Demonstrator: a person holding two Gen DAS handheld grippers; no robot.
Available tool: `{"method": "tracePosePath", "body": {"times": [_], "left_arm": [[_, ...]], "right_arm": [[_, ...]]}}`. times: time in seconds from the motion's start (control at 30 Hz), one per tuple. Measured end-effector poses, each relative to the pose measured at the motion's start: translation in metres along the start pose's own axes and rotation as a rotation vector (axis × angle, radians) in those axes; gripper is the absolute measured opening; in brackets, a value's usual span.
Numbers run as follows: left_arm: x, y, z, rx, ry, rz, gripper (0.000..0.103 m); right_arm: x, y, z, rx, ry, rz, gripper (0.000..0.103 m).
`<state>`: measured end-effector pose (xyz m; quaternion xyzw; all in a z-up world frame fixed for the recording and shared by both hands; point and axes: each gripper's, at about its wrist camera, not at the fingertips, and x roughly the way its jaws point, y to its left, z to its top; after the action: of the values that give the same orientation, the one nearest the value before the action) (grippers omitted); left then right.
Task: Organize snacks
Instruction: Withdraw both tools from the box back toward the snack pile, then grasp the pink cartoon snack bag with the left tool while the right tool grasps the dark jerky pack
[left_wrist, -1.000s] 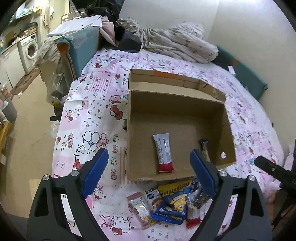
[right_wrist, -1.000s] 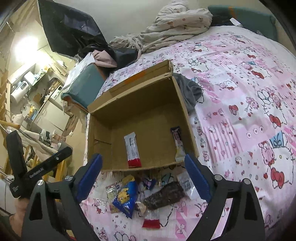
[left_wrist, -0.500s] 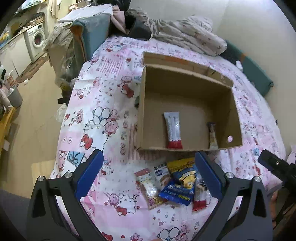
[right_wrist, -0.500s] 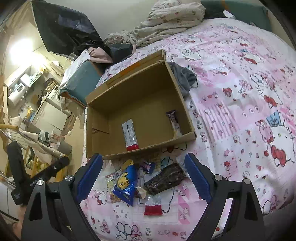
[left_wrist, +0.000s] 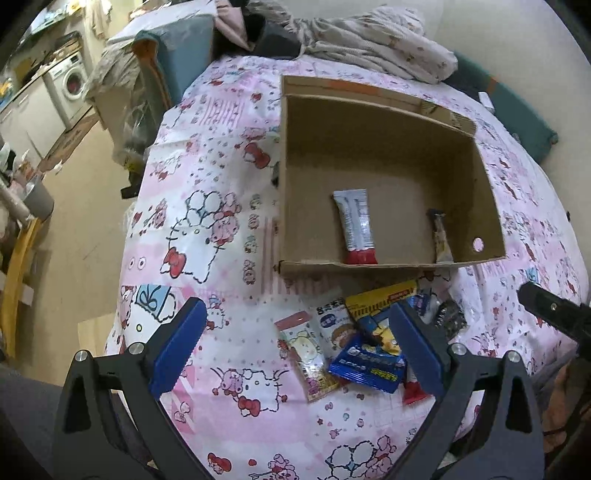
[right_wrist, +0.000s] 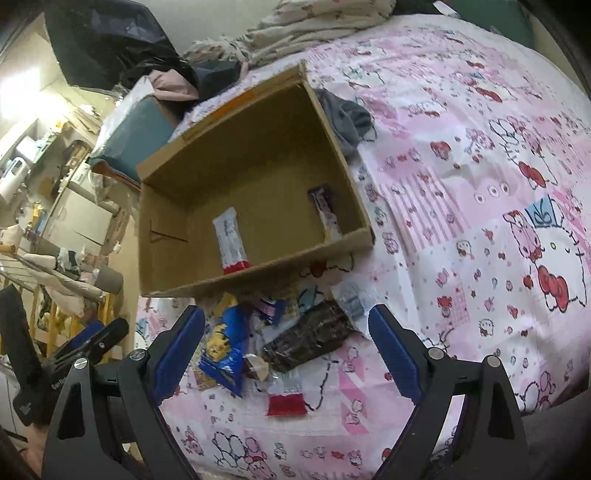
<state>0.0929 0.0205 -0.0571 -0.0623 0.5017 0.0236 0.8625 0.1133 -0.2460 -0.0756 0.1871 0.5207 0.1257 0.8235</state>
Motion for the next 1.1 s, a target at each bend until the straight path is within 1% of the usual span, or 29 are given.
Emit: {"method": "tracePosePath", "body": {"times": [0.17,0.23,0.3,0.37,0.47,0.5,0.6,0.67,0.8,0.87,0.93,0.97,1.0,1.1], "left_arm": [[0.011,0.021,0.001,-0.096,0.041,0.026,0.097],[0.018,0.027,0.000,-0.125,0.069,0.021,0.094],[0.029,0.029,-0.003,-0.140,0.113,0.013,0.080],[0.049,0.030,-0.007,-0.174,0.182,0.008,0.075],[0.075,0.030,-0.017,-0.230,0.282,-0.012,0.058],[0.084,0.026,-0.021,-0.235,0.313,-0.010,0.055],[0.099,0.014,-0.028,-0.216,0.351,-0.004,0.053],[0.107,0.007,-0.030,-0.198,0.371,-0.008,0.050],[0.120,-0.007,-0.043,-0.112,0.439,0.049,0.050],[0.119,-0.012,-0.048,-0.066,0.436,0.076,0.050],[0.118,-0.014,-0.049,-0.053,0.436,0.084,0.040],[0.116,-0.015,-0.050,-0.048,0.435,0.087,0.028],[0.115,-0.015,-0.050,-0.046,0.436,0.091,0.022],[0.112,-0.016,-0.049,-0.049,0.443,0.075,0.022]], "right_arm": [[0.001,-0.005,0.002,0.040,0.007,0.020,0.092],[0.003,-0.005,0.003,0.046,0.010,0.023,0.092],[0.005,-0.004,0.004,0.047,0.017,0.023,0.092],[0.007,-0.003,0.004,0.048,0.022,0.029,0.092],[0.008,-0.002,0.004,0.044,0.024,0.029,0.092],[0.008,-0.002,0.004,0.041,0.022,0.026,0.092],[0.006,-0.003,0.004,0.041,0.017,0.022,0.092],[0.006,-0.005,0.004,0.044,0.018,0.018,0.092],[0.005,-0.011,0.005,0.067,0.015,0.011,0.092],[0.005,-0.013,0.005,0.076,0.016,0.002,0.092],[0.009,-0.017,0.005,0.094,0.030,-0.006,0.092],[0.011,-0.020,0.005,0.107,0.042,-0.007,0.092],[0.015,-0.023,0.004,0.124,0.059,-0.009,0.092],[0.032,-0.036,-0.001,0.216,0.133,0.001,0.092]]}}
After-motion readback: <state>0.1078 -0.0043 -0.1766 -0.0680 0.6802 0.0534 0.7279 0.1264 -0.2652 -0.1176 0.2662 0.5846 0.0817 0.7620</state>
